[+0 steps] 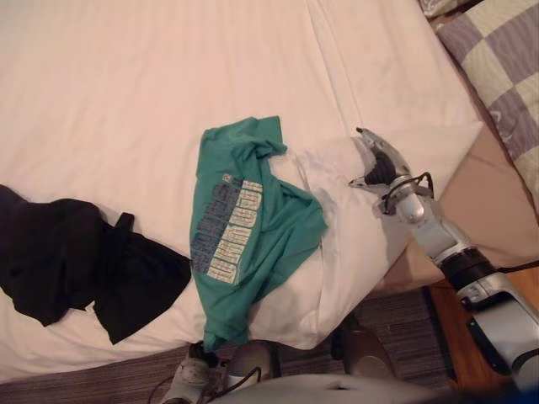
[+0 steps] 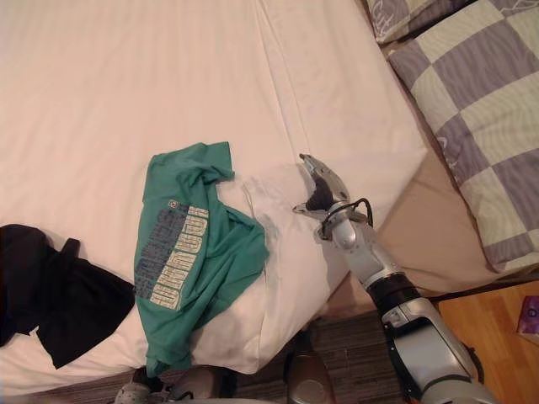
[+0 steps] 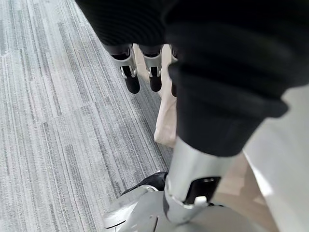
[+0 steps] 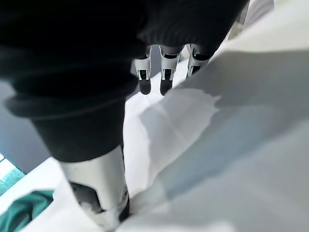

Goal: Tidy the bed and pick cloth on bed and put in laundry

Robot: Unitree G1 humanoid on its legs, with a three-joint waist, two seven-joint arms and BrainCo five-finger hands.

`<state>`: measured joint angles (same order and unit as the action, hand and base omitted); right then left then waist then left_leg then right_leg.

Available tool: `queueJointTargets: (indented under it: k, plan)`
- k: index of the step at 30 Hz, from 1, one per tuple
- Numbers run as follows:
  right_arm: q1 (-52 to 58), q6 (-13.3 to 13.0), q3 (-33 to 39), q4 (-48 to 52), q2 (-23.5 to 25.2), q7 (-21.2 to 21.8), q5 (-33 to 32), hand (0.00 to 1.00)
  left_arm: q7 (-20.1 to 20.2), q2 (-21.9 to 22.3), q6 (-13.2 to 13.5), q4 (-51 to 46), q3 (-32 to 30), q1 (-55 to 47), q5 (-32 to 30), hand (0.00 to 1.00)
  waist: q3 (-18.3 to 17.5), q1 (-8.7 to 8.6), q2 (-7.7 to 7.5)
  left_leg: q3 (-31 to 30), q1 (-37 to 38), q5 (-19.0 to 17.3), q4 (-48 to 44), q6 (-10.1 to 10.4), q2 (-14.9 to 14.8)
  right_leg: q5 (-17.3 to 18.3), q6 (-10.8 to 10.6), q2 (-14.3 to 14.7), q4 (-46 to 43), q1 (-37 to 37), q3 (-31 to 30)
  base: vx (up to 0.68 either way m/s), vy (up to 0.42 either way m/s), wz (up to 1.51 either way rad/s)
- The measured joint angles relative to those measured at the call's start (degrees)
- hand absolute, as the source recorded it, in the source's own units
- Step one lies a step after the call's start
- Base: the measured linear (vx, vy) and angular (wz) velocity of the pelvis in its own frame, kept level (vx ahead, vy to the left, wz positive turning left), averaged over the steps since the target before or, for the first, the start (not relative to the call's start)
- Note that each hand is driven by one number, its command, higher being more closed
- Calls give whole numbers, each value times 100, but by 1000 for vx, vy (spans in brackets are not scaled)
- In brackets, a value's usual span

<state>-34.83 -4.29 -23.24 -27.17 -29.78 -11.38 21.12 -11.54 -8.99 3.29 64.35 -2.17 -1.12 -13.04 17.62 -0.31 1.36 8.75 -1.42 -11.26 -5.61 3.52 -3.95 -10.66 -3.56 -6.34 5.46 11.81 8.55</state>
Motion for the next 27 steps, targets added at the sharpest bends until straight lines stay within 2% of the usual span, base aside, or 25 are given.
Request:
queueJointTargets:
  k: [1, 5, 15, 18, 21, 24, 27]
  plan:
    - [-67, -9, 0, -145, 13, -2, 0, 100, -6, -1, 26, -3, 0, 56, 3, 0, 116, -1, 7, -2, -47, 0, -51, -1, 1, -10, 7, -4, 0, 23, -2, -66, -16, 1]
    - [-297, -114, 4, -418, 67, -33, 0, 100, -10, -2, 76, 0, -1, 101, 41, 0, 231, 0, 29, 10, -208, 1, -82, -1, -18, -51, 44, 24, -1, 188, -49, -22, -20, -3]
    - [-447, -68, 252, -598, 334, -118, -3, 100, -13, -12, 76, -4, -6, 468, 115, 0, 263, 42, 38, 30, -217, -7, -82, 12, -60, -50, 45, 71, -2, 205, -76, 3, -2, -1]
    - [237, -1, 750, 121, 516, -134, -32, 100, -15, -17, 33, -13, -28, 448, 114, 0, 246, 84, 10, 28, -102, -18, -78, 30, -105, -50, 45, 118, -2, 98, -142, 27, 1, -3]
    - [1085, 35, 1229, 917, 699, -158, -78, 100, -12, -12, -52, -32, -72, 373, 113, 0, 215, 45, -37, 16, 61, -19, -78, 30, -112, -49, 43, 122, -1, -70, -148, 0, 0, 0]
    - [1858, 49, 1682, 1554, 1022, -183, -248, 100, -7, -14, -101, -63, -145, 193, 110, 0, 70, -41, -116, 17, 233, -22, -79, 30, -103, -45, 39, 117, 1, -232, -164, 0, 18, -4]
    - [2668, 48, 2201, 2154, 1358, -251, -306, 100, 12, -17, -171, -60, -309, -24, 108, 0, -277, -107, -248, 54, 312, -104, -76, 21, -97, 4, -18, 124, 6, -270, -266, -29, 7, -13]
